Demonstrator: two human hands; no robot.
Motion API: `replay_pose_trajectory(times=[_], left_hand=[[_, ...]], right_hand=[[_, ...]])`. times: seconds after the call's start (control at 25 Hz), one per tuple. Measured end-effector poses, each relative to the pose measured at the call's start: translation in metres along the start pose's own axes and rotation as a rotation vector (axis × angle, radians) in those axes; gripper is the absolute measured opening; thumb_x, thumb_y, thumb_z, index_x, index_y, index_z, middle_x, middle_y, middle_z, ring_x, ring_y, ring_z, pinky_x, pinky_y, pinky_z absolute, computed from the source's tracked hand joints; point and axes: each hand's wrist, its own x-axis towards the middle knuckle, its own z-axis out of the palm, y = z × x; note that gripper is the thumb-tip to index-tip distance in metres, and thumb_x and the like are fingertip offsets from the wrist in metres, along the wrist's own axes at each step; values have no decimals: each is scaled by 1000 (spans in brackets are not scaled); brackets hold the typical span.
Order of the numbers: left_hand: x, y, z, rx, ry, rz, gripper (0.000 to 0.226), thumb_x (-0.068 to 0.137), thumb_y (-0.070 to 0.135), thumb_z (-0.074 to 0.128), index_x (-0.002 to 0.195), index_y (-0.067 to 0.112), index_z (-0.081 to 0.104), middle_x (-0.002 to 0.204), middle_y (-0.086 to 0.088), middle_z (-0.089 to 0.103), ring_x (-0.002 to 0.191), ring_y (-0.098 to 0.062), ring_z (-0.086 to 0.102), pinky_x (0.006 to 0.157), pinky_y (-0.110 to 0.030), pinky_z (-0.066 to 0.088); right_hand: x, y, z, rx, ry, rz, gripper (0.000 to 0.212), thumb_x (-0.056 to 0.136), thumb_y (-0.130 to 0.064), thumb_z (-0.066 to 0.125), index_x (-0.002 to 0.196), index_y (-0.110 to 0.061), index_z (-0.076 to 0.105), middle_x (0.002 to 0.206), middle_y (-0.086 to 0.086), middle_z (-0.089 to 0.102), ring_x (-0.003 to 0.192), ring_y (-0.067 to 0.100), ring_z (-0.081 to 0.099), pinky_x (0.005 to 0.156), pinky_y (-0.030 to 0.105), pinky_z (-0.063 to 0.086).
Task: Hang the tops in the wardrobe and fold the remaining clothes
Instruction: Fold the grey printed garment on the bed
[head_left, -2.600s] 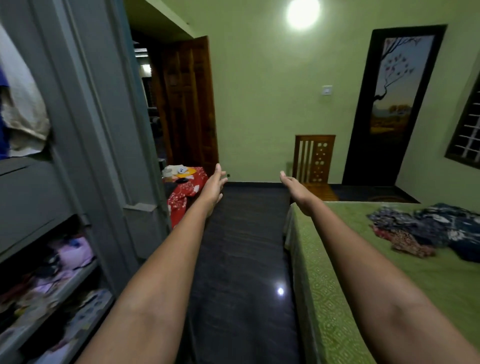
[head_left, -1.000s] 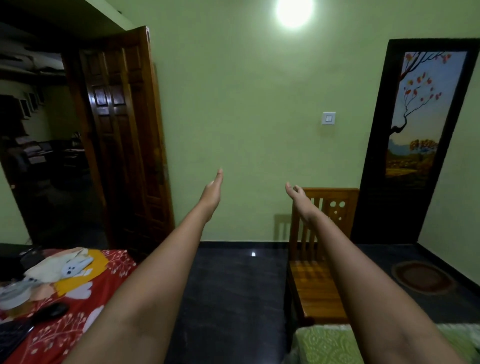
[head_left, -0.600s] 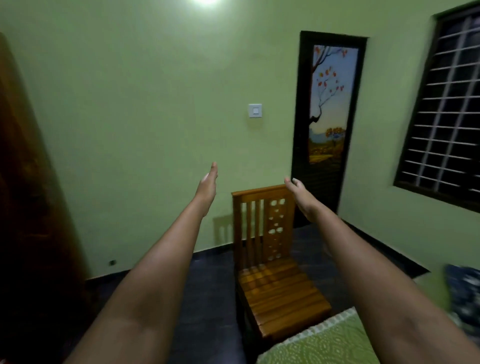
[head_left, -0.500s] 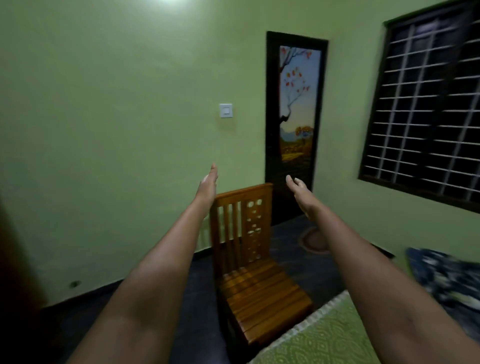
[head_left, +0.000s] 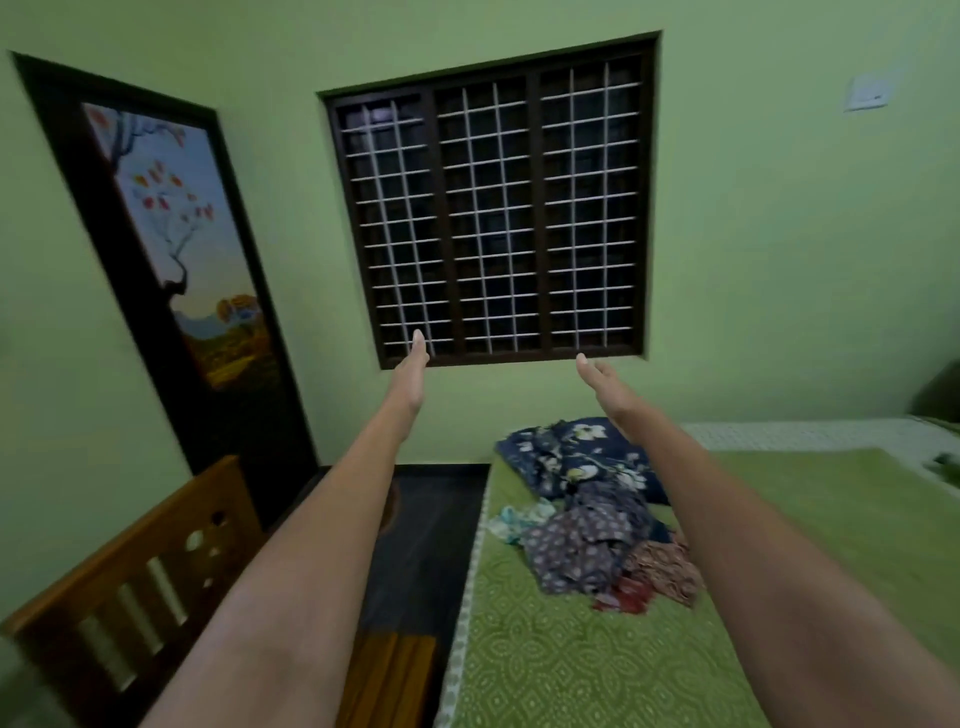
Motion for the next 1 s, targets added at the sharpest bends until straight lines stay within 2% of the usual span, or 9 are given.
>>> replay_pose_trajectory(times=[0.16,0.4,0.52,0.6,0.68,0.8,0.88,0.92,1.0], left_hand=[[20,-5,53,15,-140,10,76,92,69,19,151,21,21,157,-1,24,145,-21,22,118,-45,19],[76,-36,118,0,-178,-43,81,90,71,19,151,18,21,158,-2,22,144,-23,22,118,-47,19],[110,-74,148,13,-133,-143,80,91,70,20,151,17,22,157,-4,24,143,-26,24,116,-50,22],[134,-104,167,35,-102,-218,78,92,69,22,150,18,24,155,-4,28,141,-28,29,114,-51,26],[156,-135,184,62,-71,-269,68,96,61,29,144,14,36,147,-5,41,131,-30,41,109,-50,35],[188,-201,214,126,-17,-340,38,100,39,43,121,11,57,125,-10,61,106,-26,57,92,-42,46],[207,-256,235,160,-43,-424,25,99,28,49,111,9,61,114,-11,65,97,-27,60,89,-43,50],[218,-288,249,166,-61,-478,23,99,23,50,111,7,61,112,-14,64,94,-29,61,90,-46,52],[232,-347,273,158,-85,-558,25,99,16,50,119,3,58,116,-19,61,89,-30,61,85,-46,55]], right_hand=[[-10,24,-44,-22,146,65,79,94,-62,35,153,-17,9,159,8,12,144,31,18,115,47,18],[31,66,-86,-69,170,136,77,94,-62,33,152,-17,12,158,11,19,142,33,24,112,50,23],[74,97,-98,-124,144,196,67,99,-53,30,148,-9,22,143,15,41,123,30,47,90,38,43],[104,122,-104,-157,152,243,63,99,-52,32,144,-9,30,124,15,55,99,27,58,77,37,48],[138,157,-107,-215,135,293,59,98,-50,38,142,-11,33,112,13,60,86,26,62,75,40,51],[185,220,-106,-361,68,372,51,100,-42,41,140,-11,36,115,14,60,88,29,62,69,37,52],[212,268,-101,-507,29,401,50,100,-39,43,139,-8,40,121,18,58,96,34,62,81,44,51],[227,296,-98,-555,8,427,48,99,-38,45,137,-7,43,122,18,58,96,34,62,83,44,51],[250,350,-88,-647,-46,464,46,98,-34,49,137,-9,44,120,16,58,92,30,61,76,35,50]])
